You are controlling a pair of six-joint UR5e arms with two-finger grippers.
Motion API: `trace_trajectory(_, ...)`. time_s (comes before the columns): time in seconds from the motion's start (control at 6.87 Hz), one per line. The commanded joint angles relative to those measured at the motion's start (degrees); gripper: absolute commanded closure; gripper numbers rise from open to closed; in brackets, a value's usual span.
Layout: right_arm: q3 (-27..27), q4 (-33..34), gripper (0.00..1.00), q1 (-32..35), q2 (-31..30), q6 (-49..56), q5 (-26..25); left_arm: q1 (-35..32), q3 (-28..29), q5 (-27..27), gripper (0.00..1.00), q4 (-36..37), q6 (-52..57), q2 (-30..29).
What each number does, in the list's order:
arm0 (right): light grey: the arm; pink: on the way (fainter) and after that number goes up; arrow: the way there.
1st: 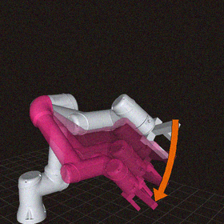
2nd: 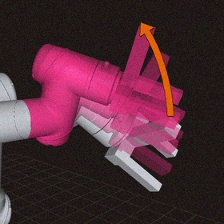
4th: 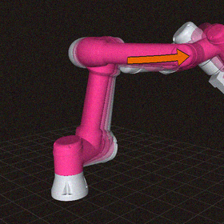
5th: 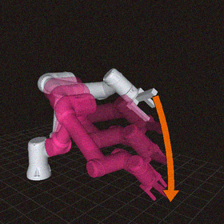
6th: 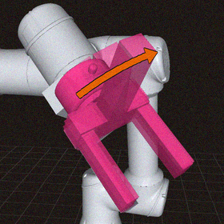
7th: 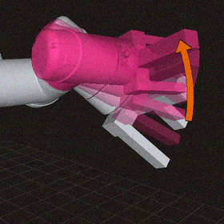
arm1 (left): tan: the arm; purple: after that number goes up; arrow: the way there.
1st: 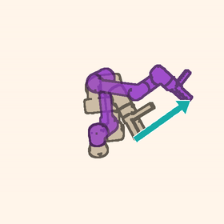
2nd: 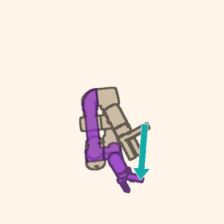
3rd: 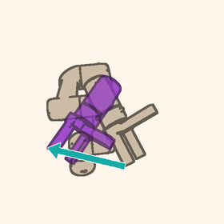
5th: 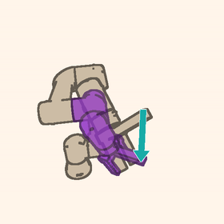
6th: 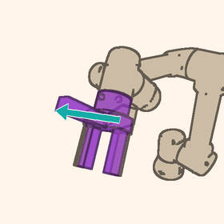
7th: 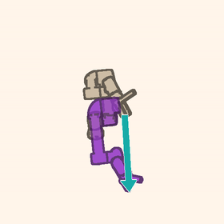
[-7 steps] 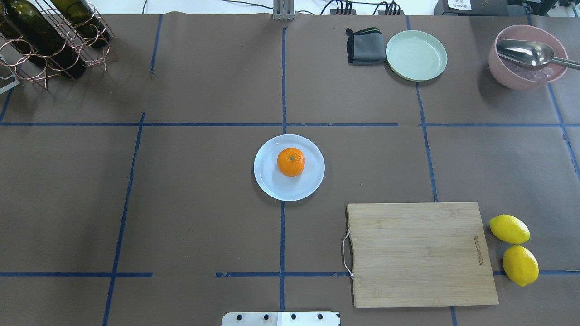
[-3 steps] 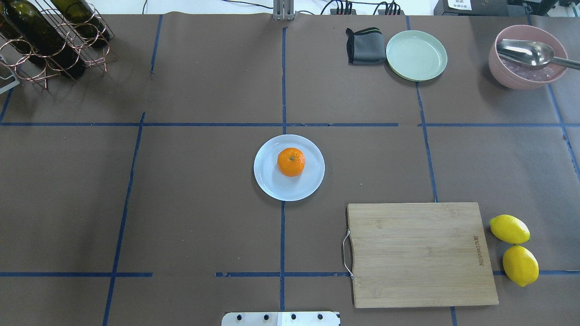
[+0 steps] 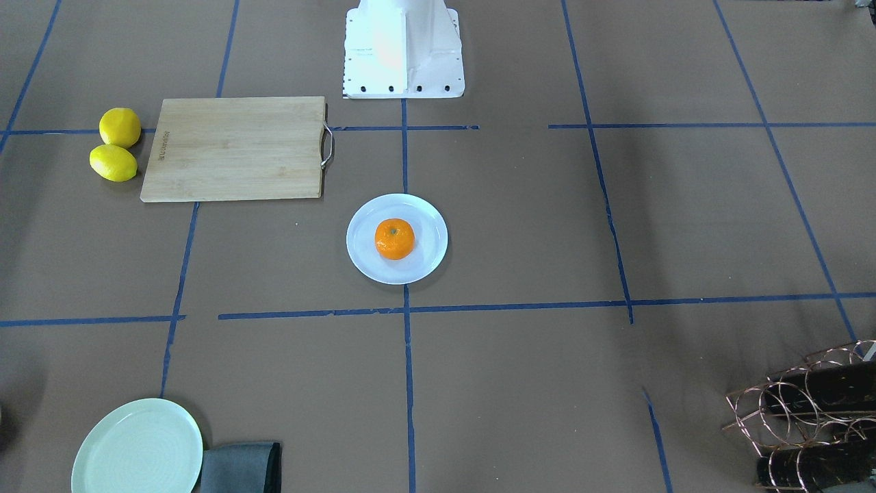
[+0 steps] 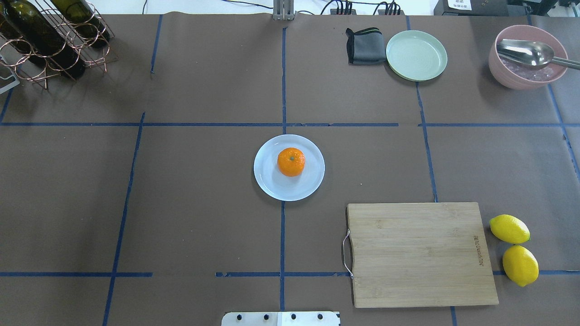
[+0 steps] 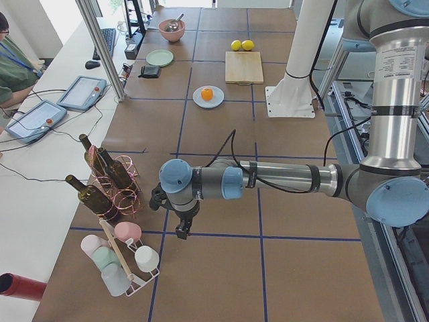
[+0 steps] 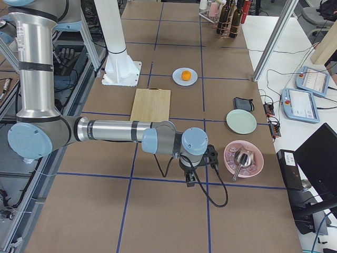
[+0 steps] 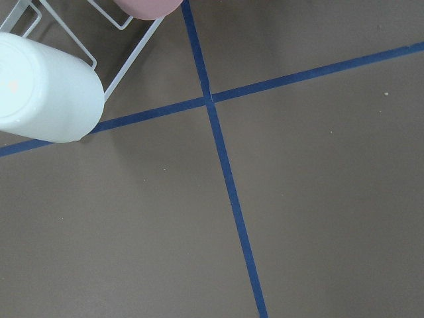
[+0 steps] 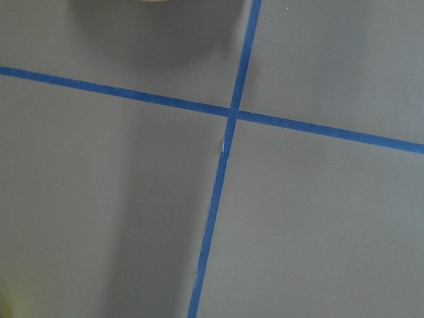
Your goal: Pick orange to plate
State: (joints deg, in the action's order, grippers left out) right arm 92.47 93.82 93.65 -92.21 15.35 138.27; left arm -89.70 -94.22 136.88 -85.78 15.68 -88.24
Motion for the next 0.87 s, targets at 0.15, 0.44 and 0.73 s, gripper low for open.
trace_trajectory(0.15,-0.18,-0.65,0.00,0.48,-1.49,-2.24,0.07,-0.03,0.00,-0.03,0.00,0.00,-0.04,0.09)
trace_trajectory(0.44,0.08,-0.65,0.00,0.48,-1.40,-2.87,0.07,-0.03,0.00,-0.03,0.00,0.00,-0.13,0.00)
trace_trajectory(0.73,0.17,-0.65,0.00,0.48,-1.49,-3.22,-0.02,-0.03,0.00,-0.03,0.00,0.00,-0.22,-0.09)
